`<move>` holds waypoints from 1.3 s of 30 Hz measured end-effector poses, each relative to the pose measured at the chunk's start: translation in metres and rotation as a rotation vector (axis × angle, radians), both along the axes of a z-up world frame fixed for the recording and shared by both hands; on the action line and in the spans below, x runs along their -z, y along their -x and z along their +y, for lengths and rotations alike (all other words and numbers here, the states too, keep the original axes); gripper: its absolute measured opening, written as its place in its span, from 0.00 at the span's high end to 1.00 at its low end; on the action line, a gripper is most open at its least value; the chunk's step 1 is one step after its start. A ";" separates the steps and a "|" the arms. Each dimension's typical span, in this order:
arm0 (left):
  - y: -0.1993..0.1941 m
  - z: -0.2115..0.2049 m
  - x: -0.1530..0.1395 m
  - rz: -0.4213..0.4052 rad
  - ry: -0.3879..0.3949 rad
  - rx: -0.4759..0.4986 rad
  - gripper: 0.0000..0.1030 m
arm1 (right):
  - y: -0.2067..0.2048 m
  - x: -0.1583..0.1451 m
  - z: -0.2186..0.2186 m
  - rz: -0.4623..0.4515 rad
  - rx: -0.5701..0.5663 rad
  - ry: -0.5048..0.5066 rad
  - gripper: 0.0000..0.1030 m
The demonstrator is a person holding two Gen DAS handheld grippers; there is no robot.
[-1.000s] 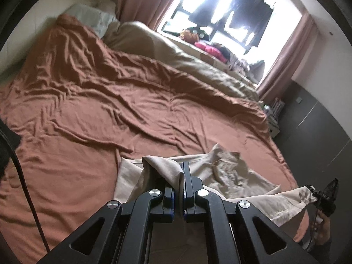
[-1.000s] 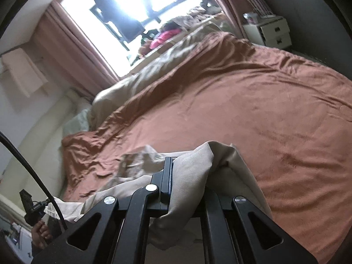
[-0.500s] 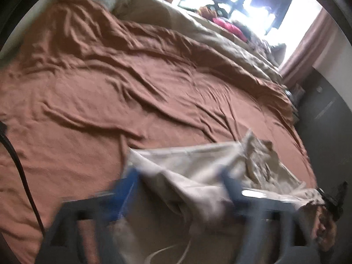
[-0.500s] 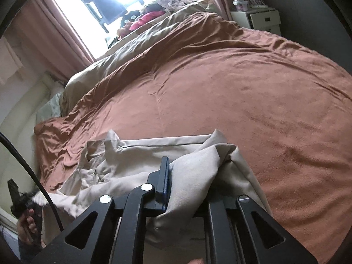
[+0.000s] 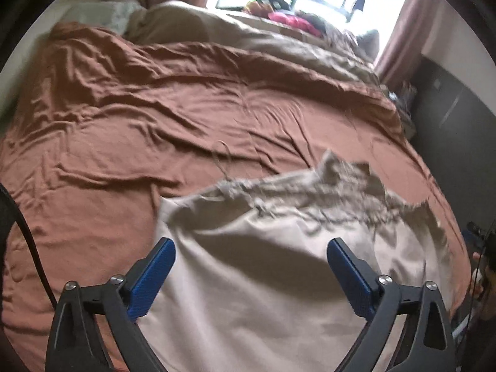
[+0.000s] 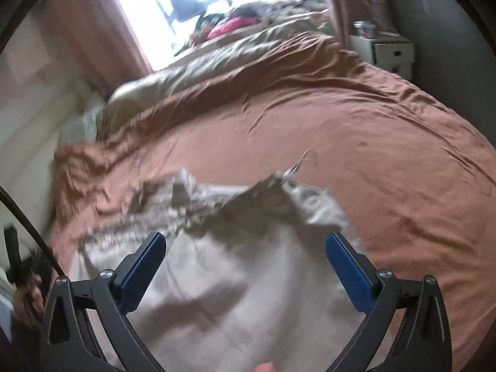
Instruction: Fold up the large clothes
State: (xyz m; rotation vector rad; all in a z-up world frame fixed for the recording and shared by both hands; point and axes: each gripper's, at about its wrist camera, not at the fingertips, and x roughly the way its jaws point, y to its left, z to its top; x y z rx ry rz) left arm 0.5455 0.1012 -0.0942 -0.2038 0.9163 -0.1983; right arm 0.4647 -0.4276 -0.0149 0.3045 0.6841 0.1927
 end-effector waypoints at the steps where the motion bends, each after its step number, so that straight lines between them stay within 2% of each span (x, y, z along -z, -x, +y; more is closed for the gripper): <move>1: -0.004 -0.007 0.005 0.017 -0.016 0.015 0.08 | -0.002 0.001 0.010 0.014 -0.025 0.016 0.00; 5: -0.015 -0.033 0.025 0.084 -0.081 0.069 0.13 | -0.027 0.006 0.040 0.091 -0.101 0.081 0.05; 9: -0.032 -0.055 0.057 0.172 -0.165 0.124 0.23 | -0.062 0.022 0.066 0.170 -0.178 0.139 0.22; 12: -0.045 -0.062 0.083 0.238 -0.180 0.144 0.24 | -0.085 0.034 0.084 0.231 -0.243 0.148 0.24; 14: -0.052 -0.067 0.093 0.249 -0.205 0.148 0.24 | -0.101 0.046 0.093 0.258 -0.263 0.173 0.31; 16: -0.059 -0.071 0.097 0.233 -0.231 0.153 0.24 | -0.114 0.054 0.099 0.271 -0.261 0.211 0.46; 17: -0.063 -0.071 0.098 0.228 -0.235 0.153 0.24 | -0.118 0.057 0.100 0.265 -0.254 0.233 0.50; 19: -0.073 -0.073 0.099 0.218 -0.235 0.148 0.25 | -0.126 0.056 0.103 0.244 -0.238 0.278 0.71; 22: -0.088 -0.075 0.101 0.220 -0.227 0.138 0.26 | -0.141 0.057 0.103 0.242 -0.219 0.292 0.83; 27: -0.109 -0.081 0.101 0.218 -0.234 0.105 0.30 | -0.156 0.062 0.099 0.236 -0.160 0.311 0.84; 29: -0.111 -0.082 0.096 0.222 -0.229 0.081 0.35 | -0.157 0.061 0.095 0.238 -0.140 0.286 0.84; 33: -0.091 -0.073 0.067 0.178 -0.148 0.057 0.38 | -0.129 0.042 0.094 0.213 -0.166 0.215 0.83; 35: -0.077 -0.069 0.052 0.154 -0.115 0.059 0.38 | -0.112 0.032 0.090 0.198 -0.172 0.225 0.83; 39: -0.045 -0.058 0.032 0.147 -0.067 0.038 0.37 | -0.080 0.016 0.083 0.199 -0.189 0.164 0.83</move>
